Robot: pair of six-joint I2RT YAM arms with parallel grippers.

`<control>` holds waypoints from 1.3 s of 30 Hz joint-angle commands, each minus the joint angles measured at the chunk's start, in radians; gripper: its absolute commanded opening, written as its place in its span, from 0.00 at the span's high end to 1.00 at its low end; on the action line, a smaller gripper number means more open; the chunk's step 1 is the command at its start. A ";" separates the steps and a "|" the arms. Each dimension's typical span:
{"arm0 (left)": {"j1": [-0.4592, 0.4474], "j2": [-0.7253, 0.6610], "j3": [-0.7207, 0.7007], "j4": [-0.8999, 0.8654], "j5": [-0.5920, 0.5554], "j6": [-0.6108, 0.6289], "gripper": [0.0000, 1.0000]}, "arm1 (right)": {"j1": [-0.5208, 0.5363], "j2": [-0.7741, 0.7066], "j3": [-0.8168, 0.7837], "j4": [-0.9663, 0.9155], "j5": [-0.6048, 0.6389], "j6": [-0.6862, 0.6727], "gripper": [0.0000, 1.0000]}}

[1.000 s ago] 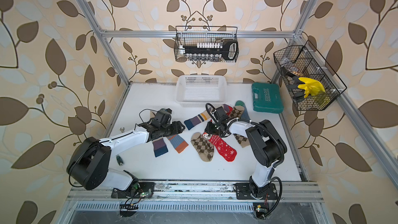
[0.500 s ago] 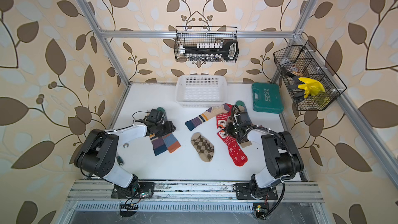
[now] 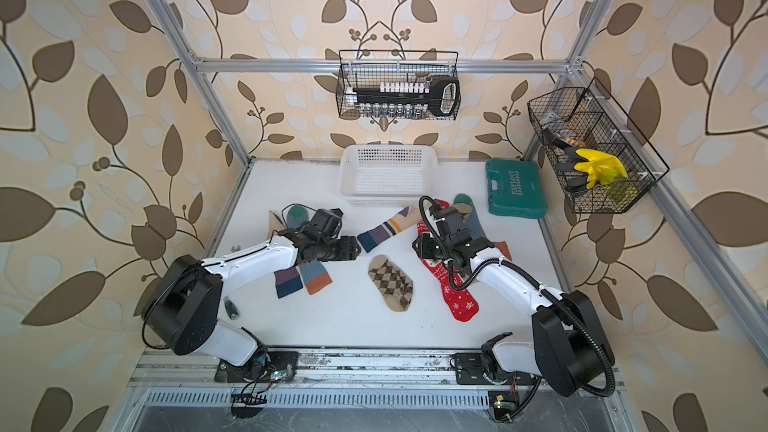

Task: Place the socks together as a pair
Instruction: Flatten out the sock at the center of the board.

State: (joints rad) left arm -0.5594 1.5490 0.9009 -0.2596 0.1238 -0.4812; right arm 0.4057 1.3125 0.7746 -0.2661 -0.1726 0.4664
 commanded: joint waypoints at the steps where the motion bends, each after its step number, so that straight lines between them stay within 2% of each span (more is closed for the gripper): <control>1: -0.054 0.069 0.046 -0.019 -0.019 0.021 0.29 | -0.001 -0.010 -0.031 -0.055 0.025 -0.028 0.61; 5: -0.108 0.175 0.133 -0.057 -0.076 0.017 0.31 | -0.002 -0.015 -0.049 -0.043 0.018 -0.029 0.61; 10: -0.143 0.247 0.180 -0.057 -0.080 0.005 0.36 | -0.002 -0.037 -0.064 -0.038 0.029 -0.029 0.61; 13: -0.164 0.278 0.201 -0.055 -0.084 -0.005 0.50 | -0.004 -0.050 -0.072 -0.031 0.030 -0.025 0.61; 17: -0.190 0.280 0.222 -0.067 -0.096 -0.020 0.82 | -0.009 -0.078 -0.084 -0.029 0.038 -0.019 0.63; 20: -0.225 0.214 0.231 -0.066 -0.080 -0.030 0.95 | -0.028 -0.124 -0.098 -0.030 0.047 -0.009 0.64; 22: -0.261 0.170 0.253 -0.073 -0.072 -0.034 1.00 | -0.055 -0.166 -0.112 -0.032 0.039 -0.001 0.66; 30: -0.399 0.091 0.382 -0.075 0.000 -0.062 1.00 | -0.218 -0.354 -0.174 -0.049 -0.012 0.037 0.72; 35: -0.493 0.114 0.523 -0.076 0.034 -0.058 1.00 | -0.304 -0.416 -0.186 -0.066 -0.052 0.049 0.72; 39: -0.545 0.155 0.639 -0.087 0.046 -0.049 1.00 | -0.326 -0.433 -0.188 -0.074 -0.057 0.050 0.70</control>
State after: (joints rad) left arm -1.0786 1.6936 1.4666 -0.3485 0.1345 -0.5339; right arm 0.0887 0.8928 0.6075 -0.3134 -0.2012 0.5087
